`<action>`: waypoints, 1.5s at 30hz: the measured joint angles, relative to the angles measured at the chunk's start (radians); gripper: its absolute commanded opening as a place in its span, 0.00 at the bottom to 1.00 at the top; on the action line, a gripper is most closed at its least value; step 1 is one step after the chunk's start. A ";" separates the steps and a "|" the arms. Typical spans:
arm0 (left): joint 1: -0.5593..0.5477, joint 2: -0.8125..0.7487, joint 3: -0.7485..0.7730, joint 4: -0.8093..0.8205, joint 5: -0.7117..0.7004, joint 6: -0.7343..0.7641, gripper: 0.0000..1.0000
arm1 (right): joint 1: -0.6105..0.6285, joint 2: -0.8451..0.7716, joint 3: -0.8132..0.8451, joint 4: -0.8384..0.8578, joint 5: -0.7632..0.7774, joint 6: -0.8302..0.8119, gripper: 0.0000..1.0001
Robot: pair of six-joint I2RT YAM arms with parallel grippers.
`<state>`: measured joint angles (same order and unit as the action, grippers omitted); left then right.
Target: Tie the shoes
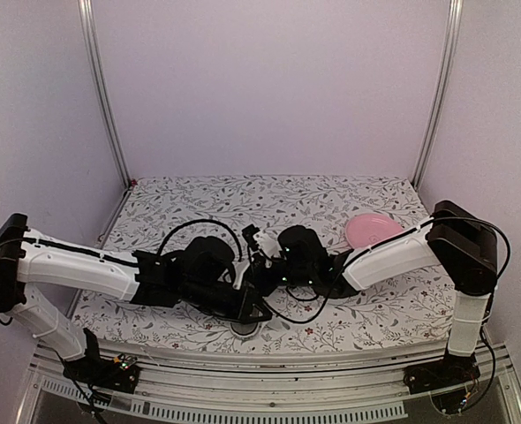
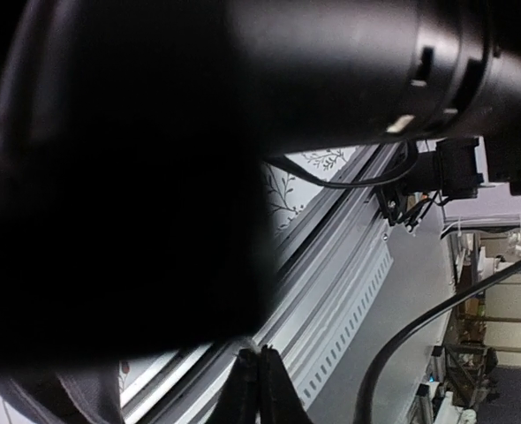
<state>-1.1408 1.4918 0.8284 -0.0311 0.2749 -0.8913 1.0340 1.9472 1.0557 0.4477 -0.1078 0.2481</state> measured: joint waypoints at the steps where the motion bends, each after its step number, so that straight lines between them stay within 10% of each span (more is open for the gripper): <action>1: -0.001 0.003 0.000 -0.002 -0.006 -0.002 0.21 | 0.000 0.000 0.000 0.000 0.000 0.000 0.02; 10: 0.023 -0.160 -0.071 -0.120 -0.164 0.062 0.48 | 0.000 0.000 0.000 0.000 -0.001 0.002 0.02; 21: 0.269 -0.423 -0.182 -0.135 -0.222 0.150 0.51 | 0.000 0.000 -0.028 0.032 -0.027 -0.007 0.02; 45: 0.346 -0.028 -0.085 0.148 -0.027 0.251 0.26 | -0.001 0.000 -0.045 0.076 -0.068 -0.035 0.02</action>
<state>-0.7948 1.4639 0.7433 0.1173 0.2478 -0.6407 1.0328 1.9472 1.0103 0.5232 -0.1753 0.2127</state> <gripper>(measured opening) 0.280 0.022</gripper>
